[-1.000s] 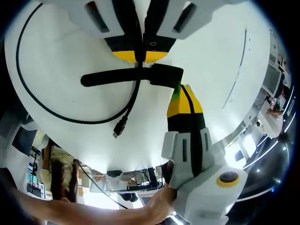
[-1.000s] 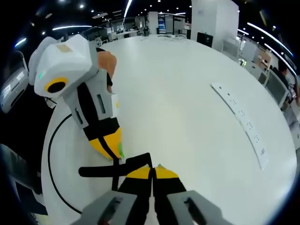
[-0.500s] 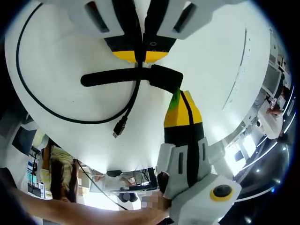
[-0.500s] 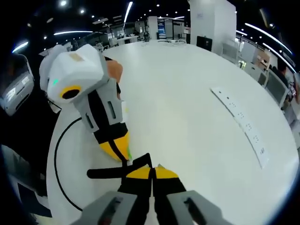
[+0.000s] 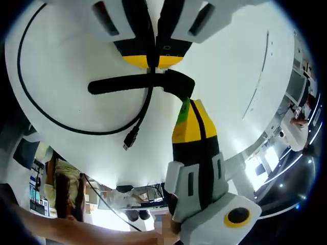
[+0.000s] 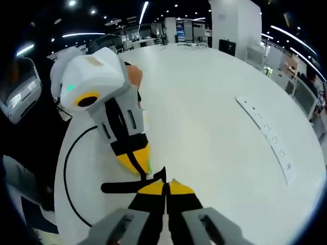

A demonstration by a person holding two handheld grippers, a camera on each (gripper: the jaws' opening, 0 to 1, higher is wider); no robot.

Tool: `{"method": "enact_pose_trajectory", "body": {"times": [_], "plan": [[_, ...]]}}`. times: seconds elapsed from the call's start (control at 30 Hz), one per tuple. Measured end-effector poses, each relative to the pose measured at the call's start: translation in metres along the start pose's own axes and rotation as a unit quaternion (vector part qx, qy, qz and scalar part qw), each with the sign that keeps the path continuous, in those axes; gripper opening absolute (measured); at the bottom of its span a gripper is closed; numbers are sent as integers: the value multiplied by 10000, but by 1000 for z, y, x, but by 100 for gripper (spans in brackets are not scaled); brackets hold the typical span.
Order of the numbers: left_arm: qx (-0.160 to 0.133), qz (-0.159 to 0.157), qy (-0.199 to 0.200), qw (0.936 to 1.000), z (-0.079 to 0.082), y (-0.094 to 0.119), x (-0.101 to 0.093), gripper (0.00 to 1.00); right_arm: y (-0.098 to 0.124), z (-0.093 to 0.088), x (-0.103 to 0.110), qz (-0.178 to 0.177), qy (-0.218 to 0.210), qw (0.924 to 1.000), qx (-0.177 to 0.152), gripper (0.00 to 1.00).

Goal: Find the charging cable on the desk, coil it up and secure with Velcro.

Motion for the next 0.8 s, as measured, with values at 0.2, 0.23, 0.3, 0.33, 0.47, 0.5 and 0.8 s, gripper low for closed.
{"method": "enact_pose_trajectory", "body": {"times": [0.2, 0.23, 0.3, 0.33, 0.47, 0.5, 0.8], "plan": [[-22, 11, 2, 10000, 0, 0, 0, 4, -1, 0, 2, -89, 204, 9996, 155, 3], [-21, 7, 1, 10000, 0, 0, 0, 4, -3, 0, 3, -46, 220, 9996, 194, 3], [-10, 8, -2, 10000, 0, 0, 0, 4, -5, 0, 2, -85, 325, 9989, 325, 3], [-10, 8, -8, 10000, 0, 0, 0, 4, -5, 1, 1, -75, 308, 9990, 309, 3], [-19, 9, -1, 10000, 0, 0, 0, 4, -8, 1, -1, -155, 454, 9983, 344, 3], [-20, 9, -2, 10000, 0, 0, 0, 4, -8, 1, -2, -152, 464, 9982, 339, 3], [-32, 13, -16, 10000, -1, 0, 0, 4, -18, -5, -15, -128, 403, 9984, 384, 4]]}}
Point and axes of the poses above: the point that each gripper's makers call its tool centre point, and the gripper's own axes: y roughly backward along the fingers, x roughly to its left, z roughly out of its top, the point moved 10 cm from there along y, roughly backward along the fingers, and after that the axes turned 4 degrees about x, right-handed, at the moved point
